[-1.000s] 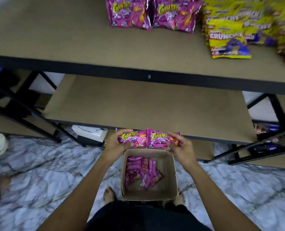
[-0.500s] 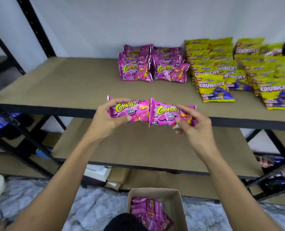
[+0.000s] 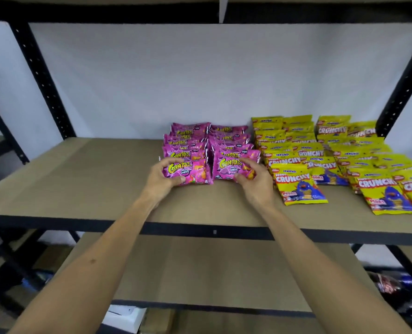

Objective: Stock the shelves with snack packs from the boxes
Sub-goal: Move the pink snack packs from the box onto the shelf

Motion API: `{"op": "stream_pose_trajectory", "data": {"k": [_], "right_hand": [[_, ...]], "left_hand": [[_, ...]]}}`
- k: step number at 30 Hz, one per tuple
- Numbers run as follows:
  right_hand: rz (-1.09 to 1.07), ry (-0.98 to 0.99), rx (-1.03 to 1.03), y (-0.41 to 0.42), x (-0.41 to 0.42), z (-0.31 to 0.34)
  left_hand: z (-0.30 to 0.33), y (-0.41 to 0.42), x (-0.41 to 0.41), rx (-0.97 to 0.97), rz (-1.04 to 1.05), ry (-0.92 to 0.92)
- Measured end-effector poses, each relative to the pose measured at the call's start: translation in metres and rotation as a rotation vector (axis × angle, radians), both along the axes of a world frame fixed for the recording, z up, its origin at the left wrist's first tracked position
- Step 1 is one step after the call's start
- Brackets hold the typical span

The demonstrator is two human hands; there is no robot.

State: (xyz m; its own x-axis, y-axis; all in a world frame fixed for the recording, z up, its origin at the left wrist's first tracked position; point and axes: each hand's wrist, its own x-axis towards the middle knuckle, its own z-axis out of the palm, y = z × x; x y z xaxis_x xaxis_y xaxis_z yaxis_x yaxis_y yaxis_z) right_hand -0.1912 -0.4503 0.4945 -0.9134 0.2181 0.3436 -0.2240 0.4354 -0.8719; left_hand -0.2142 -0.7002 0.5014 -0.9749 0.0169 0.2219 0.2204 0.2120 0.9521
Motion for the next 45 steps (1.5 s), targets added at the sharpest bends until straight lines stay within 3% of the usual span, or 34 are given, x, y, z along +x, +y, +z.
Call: {"op": "stream_pose_trajectory", "data": {"k": [11,16,26,34,37,40,43,45], "right_hand": [[-0.184,0.146,0.443,0.009,-0.045,0.017],[-0.179,0.143,0.488,0.008,-0.059,0.013],[-0.271,0.247,0.572,0.004,-0.067,0.018],[-0.264,0.493,0.511,-0.001,-0.030,0.047],[-0.176,0.424,0.413,-0.014,0.016,0.031],[-0.161,0.433,0.485,-0.030,0.060,-0.006],[-0.064,0.409,0.554,-0.035,0.094,-0.055],[0.039,0.238,0.511,-0.030,0.111,-0.092]], "left_hand": [[0.010,0.007,-0.057,-0.193,0.068,0.160],[0.001,0.000,-0.076,-0.220,0.077,0.108],[0.021,0.010,-0.058,-0.287,0.250,0.181],[0.035,0.030,-0.008,-0.577,0.408,0.374],[0.015,0.041,0.033,-0.722,0.397,0.510],[-0.019,0.043,0.065,-0.844,0.387,0.655],[-0.054,0.040,0.091,-0.910,0.346,0.641],[-0.083,0.037,0.103,-0.907,0.268,0.569]]}}
